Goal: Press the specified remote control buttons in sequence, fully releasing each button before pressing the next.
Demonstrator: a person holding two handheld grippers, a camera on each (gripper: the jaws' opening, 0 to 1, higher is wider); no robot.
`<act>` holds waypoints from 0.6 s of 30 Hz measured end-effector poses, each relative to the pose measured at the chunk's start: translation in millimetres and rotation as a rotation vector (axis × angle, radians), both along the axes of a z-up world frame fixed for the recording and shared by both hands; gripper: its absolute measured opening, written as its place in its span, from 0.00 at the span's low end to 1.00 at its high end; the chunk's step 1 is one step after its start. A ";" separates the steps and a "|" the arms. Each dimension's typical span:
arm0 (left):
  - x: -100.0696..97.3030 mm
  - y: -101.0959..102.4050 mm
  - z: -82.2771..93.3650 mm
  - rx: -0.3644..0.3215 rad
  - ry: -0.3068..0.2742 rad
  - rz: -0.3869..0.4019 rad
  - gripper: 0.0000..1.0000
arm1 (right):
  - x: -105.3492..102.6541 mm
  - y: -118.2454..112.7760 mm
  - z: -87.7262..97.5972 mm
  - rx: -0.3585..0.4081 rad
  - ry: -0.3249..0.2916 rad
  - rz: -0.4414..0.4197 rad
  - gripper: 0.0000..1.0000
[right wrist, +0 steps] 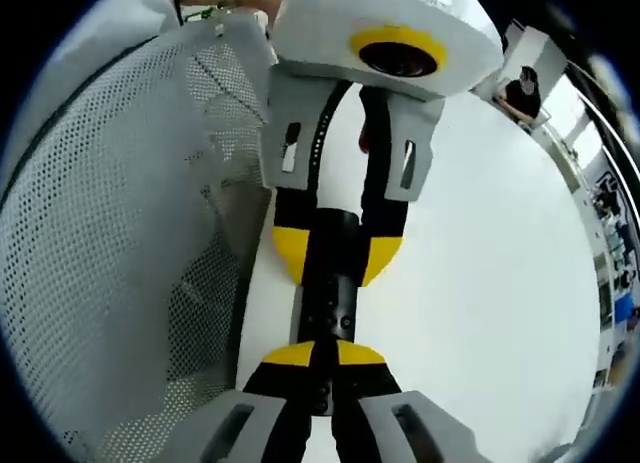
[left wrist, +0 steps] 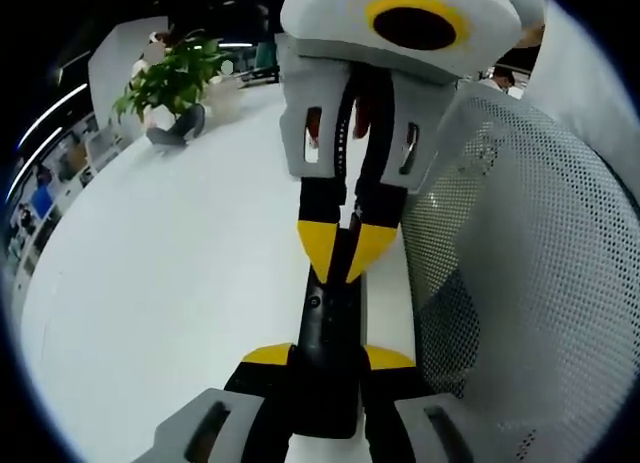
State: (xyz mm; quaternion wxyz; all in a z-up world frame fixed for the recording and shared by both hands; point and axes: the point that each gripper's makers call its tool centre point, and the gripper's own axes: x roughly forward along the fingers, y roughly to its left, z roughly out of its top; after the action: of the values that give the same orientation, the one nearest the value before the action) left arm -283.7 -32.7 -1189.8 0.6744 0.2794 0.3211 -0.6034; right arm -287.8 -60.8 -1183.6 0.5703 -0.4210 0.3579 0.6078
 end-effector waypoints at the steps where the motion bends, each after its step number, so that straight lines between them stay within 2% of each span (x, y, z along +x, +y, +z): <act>1: 0.0 0.0 0.0 0.000 0.000 -0.001 0.25 | 0.4 0.3 0.1 0.006 0.015 -0.023 0.02; 3: 0.1 -0.1 0.0 0.001 0.000 -0.005 0.25 | 2.2 0.8 1.2 0.027 0.045 -0.090 0.02; 6: 0.2 -0.2 0.2 -0.004 0.002 -0.007 0.25 | 1.6 0.8 3.0 0.090 0.024 -0.075 0.02; 9: 0.2 0.0 0.3 -0.004 0.004 -0.012 0.25 | 7.1 1.4 4.4 0.160 0.041 -0.157 0.00; 14: 0.0 0.2 0.4 -0.013 0.003 -0.011 0.25 | 4.5 1.4 3.0 0.154 0.056 -0.129 0.00; 18: 0.0 0.0 0.3 -0.011 0.002 -0.011 0.25 | 1.3 2.1 0.8 0.115 0.023 -0.082 0.00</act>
State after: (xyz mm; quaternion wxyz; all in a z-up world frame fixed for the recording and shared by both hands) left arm -283.7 -32.7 -1189.5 0.6725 0.2768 0.3168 -0.6090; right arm -286.4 -58.7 -1182.8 0.6137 -0.3657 0.3458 0.6083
